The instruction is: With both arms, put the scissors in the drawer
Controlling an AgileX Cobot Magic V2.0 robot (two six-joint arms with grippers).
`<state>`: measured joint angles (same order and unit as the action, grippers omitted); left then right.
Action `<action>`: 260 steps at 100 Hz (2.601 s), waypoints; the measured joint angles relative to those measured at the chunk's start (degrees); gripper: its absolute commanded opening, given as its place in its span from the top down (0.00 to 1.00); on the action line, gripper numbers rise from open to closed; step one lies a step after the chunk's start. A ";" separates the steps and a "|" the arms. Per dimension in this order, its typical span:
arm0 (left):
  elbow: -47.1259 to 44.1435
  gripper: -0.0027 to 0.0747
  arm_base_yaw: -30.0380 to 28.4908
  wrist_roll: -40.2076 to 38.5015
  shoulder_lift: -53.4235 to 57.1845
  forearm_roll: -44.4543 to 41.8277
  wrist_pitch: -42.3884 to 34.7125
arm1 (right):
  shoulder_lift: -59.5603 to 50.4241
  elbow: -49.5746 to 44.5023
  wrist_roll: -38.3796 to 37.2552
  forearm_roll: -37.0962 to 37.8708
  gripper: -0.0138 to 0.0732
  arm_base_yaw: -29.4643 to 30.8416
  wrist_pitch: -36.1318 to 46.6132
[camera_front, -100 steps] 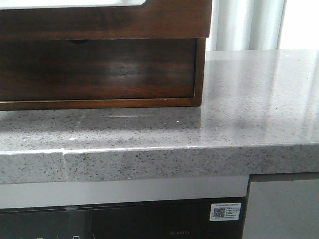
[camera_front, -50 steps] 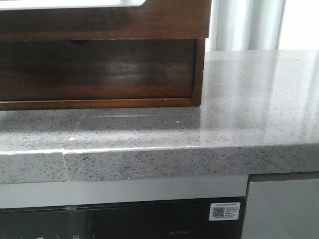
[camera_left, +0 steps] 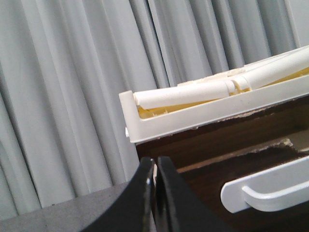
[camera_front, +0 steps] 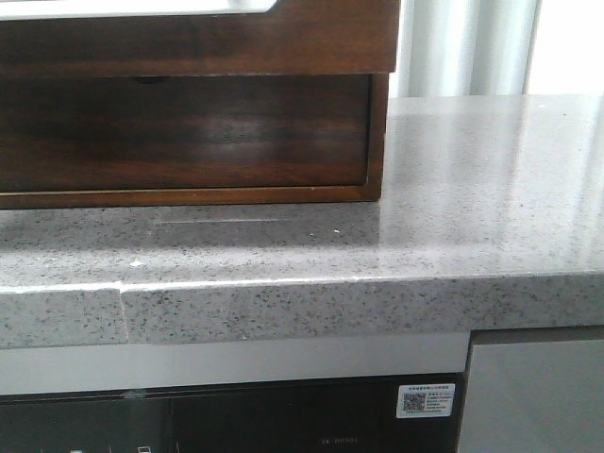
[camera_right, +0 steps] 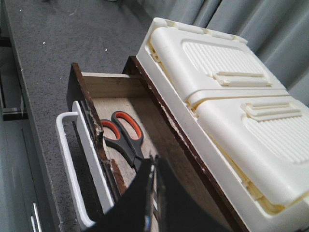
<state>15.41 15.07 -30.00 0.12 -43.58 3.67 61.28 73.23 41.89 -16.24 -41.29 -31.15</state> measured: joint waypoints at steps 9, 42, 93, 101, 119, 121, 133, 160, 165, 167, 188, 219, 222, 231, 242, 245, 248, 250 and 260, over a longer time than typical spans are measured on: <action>-1.62 0.99 0.00 -0.04 0.00 0.81 0.12 | -5.98 -9.06 0.00 -0.12 0.89 0.00 6.69; -6.62 0.99 0.00 -0.04 0.00 6.30 -0.99 | -29.97 -39.42 0.00 -4.95 0.89 0.00 20.30; -8.01 0.99 0.00 -0.04 0.00 7.09 -1.58 | -54.67 -67.39 0.00 -8.09 0.89 0.00 21.15; -8.01 0.99 0.00 -0.04 0.00 7.09 -1.58 | -54.90 -68.96 0.00 -8.09 0.89 0.00 21.15; -8.01 0.99 0.00 -0.04 0.00 7.13 -1.58 | -54.94 -71.23 -0.04 -8.17 0.89 0.00 21.18; -8.01 0.99 0.00 -0.04 0.00 7.13 -1.58 | -54.94 -71.50 -0.04 -8.17 0.89 0.00 21.18; -8.01 0.99 0.00 -0.04 0.00 7.13 -1.58 | -54.94 -72.22 -0.04 -8.17 0.89 0.00 21.18; -8.72 0.99 0.00 -0.04 0.00 10.32 -0.68 | -54.94 -72.30 -0.04 -8.17 0.89 0.00 21.27; -8.72 0.99 0.00 0.46 0.00 14.65 0.47 | -54.94 -72.30 -0.04 -8.17 0.89 0.00 21.27; -8.82 0.99 0.00 1.04 0.00 15.65 0.83 | -54.94 -72.30 -0.04 -8.17 0.89 0.00 21.27; -10.59 0.99 -3.90 16.51 0.00 30.52 1.42 | -54.94 -72.30 -0.04 -8.17 0.89 0.00 21.27; -15.11 0.99 -14.59 33.12 0.12 44.30 -5.61 | -54.94 -72.30 -0.13 -8.17 0.89 0.00 21.27; -15.11 0.99 -15.16 33.24 0.12 45.08 -5.49 | -54.94 -72.30 -0.13 -8.17 0.89 0.00 21.27; -15.11 0.99 -16.32 33.36 0.12 46.38 -2.46 | -55.03 -72.30 -0.13 -8.17 0.89 0.00 21.27; -15.11 0.99 -16.67 33.36 0.12 46.75 3.84 | -55.03 -72.30 -0.13 -8.17 0.89 0.00 21.27; -15.11 0.99 -16.67 33.36 0.12 46.75 5.65 | -55.03 -72.30 -0.13 -8.17 0.89 0.00 21.27; -15.11 0.99 -16.67 33.36 0.12 46.75 7.49 | -55.03 -72.30 -0.13 -8.17 0.89 0.00 21.27; -15.11 0.99 -16.67 33.36 0.12 46.75 8.89 | -55.03 -72.30 -0.13 -8.17 0.89 0.00 21.27; -15.11 0.99 -16.67 33.26 0.12 46.75 14.04 | -55.03 -72.30 -0.13 -8.17 0.89 0.00 21.27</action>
<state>0.30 -1.60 3.26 0.24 3.16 17.71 6.25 0.93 41.75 -24.41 -41.29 -9.88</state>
